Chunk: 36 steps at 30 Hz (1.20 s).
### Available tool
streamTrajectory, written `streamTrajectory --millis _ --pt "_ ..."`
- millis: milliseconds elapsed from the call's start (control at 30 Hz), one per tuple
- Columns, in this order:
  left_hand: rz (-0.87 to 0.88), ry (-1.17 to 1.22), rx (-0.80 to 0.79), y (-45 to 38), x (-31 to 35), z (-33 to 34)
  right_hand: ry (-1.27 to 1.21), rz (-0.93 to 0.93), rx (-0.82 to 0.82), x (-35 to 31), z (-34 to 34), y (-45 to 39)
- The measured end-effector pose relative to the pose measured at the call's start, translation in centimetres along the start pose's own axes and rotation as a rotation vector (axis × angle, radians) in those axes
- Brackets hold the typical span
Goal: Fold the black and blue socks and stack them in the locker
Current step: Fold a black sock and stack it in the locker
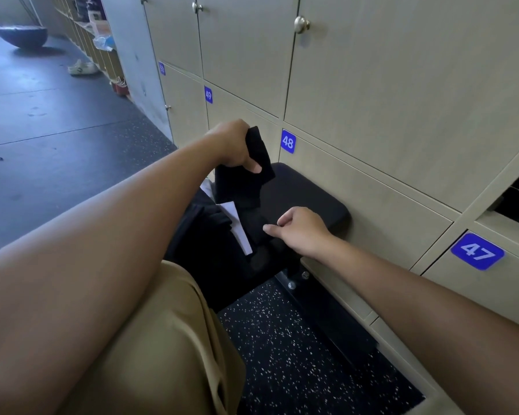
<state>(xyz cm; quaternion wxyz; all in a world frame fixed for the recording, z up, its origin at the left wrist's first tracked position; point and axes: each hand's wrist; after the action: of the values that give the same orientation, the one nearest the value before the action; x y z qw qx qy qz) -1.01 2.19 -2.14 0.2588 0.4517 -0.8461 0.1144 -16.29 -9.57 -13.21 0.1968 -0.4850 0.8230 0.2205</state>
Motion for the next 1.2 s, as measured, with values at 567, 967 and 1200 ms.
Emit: streamTrajectory --millis 567,967,1200 --pt "-0.093 0.503 0.175 -0.1 0.6 0.8 -0.171 0.075 0.093 0.1 -0.5 0.4" --pt "-0.146 0.808 0.091 1.4 3.3 3.1 -0.400 0.033 0.259 5.2 -7.6 3.7" --pt "-0.112 0.711 0.013 2.4 6.3 5.6 -0.331 0.033 0.430 6.9 -12.1 7.8"
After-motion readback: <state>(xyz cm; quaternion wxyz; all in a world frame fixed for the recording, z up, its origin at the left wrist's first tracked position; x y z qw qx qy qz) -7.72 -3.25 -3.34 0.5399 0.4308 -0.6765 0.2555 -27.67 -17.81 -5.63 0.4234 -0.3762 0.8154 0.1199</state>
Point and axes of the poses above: each hand's wrist, its own y-axis away from the middle knuckle, its own z-axis out of the palm, x = y × z, and after that the axes turned 7 degrees about y, right-handed
